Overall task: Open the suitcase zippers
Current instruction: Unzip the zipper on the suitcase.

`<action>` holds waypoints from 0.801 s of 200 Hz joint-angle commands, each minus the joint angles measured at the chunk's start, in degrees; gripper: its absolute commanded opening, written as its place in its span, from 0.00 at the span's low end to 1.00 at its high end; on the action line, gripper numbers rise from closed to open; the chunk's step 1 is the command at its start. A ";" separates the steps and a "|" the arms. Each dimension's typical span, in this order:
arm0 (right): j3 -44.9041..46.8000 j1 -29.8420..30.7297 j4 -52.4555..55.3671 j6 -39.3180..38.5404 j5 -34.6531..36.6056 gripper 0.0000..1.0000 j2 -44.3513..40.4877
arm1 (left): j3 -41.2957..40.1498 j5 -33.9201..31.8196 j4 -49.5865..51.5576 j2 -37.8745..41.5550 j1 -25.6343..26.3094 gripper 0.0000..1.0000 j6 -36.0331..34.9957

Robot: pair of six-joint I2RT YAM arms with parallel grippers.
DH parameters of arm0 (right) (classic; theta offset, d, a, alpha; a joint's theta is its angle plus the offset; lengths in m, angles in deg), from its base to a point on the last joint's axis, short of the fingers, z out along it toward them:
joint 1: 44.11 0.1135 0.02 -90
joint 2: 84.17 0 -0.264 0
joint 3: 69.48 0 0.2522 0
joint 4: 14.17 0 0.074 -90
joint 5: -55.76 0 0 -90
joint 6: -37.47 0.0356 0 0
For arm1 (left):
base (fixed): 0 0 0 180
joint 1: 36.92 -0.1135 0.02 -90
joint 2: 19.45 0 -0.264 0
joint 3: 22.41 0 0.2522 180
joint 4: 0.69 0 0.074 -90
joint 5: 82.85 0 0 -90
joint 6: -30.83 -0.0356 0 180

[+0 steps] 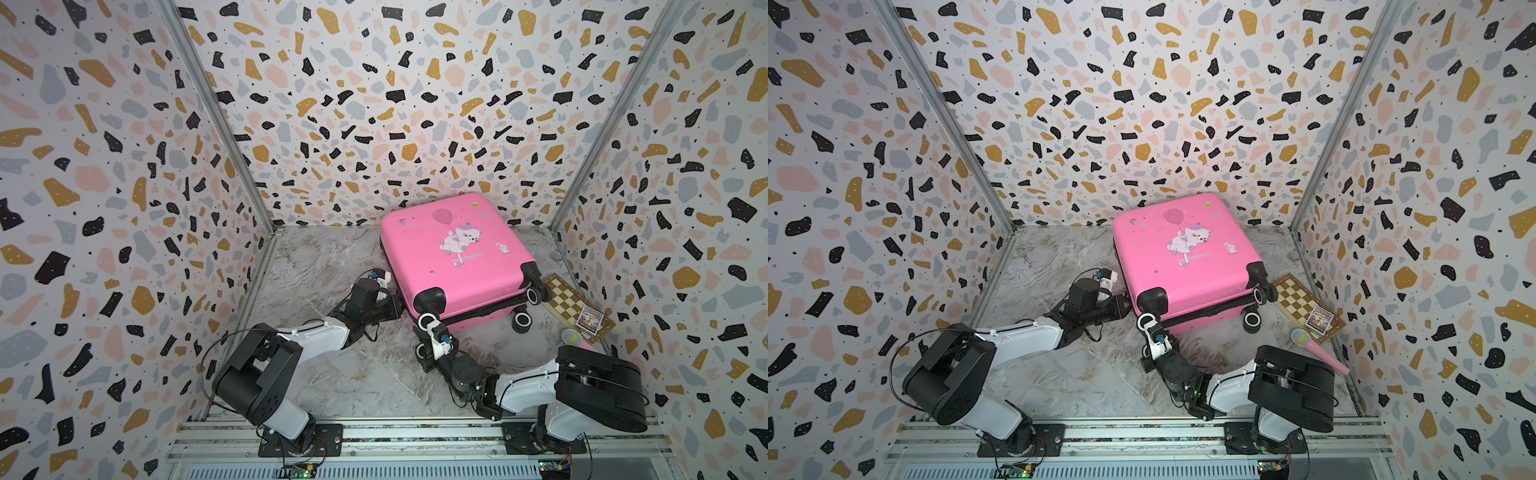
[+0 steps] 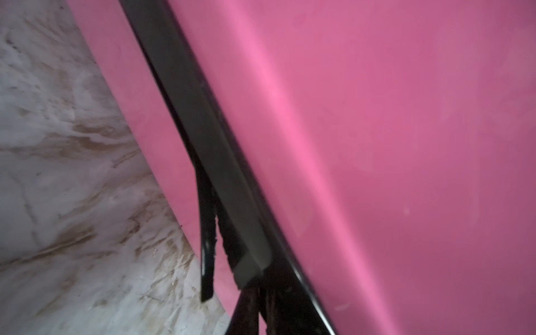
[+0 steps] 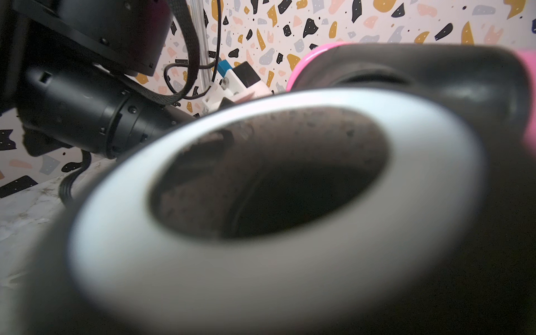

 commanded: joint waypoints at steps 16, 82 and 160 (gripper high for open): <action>-4.13 0.37 0.05 0.14 -11.15 0.00 -0.73 | -2.52 13.35 5.91 -0.50 6.48 0.08 -2.24; -3.57 -0.10 3.48 1.11 -10.92 0.00 -2.18 | -2.39 8.98 18.90 11.42 2.49 0.08 -6.67; -4.14 0.16 2.28 0.71 -10.85 0.00 -1.59 | 1.68 13.45 19.82 8.03 2.38 0.04 -8.58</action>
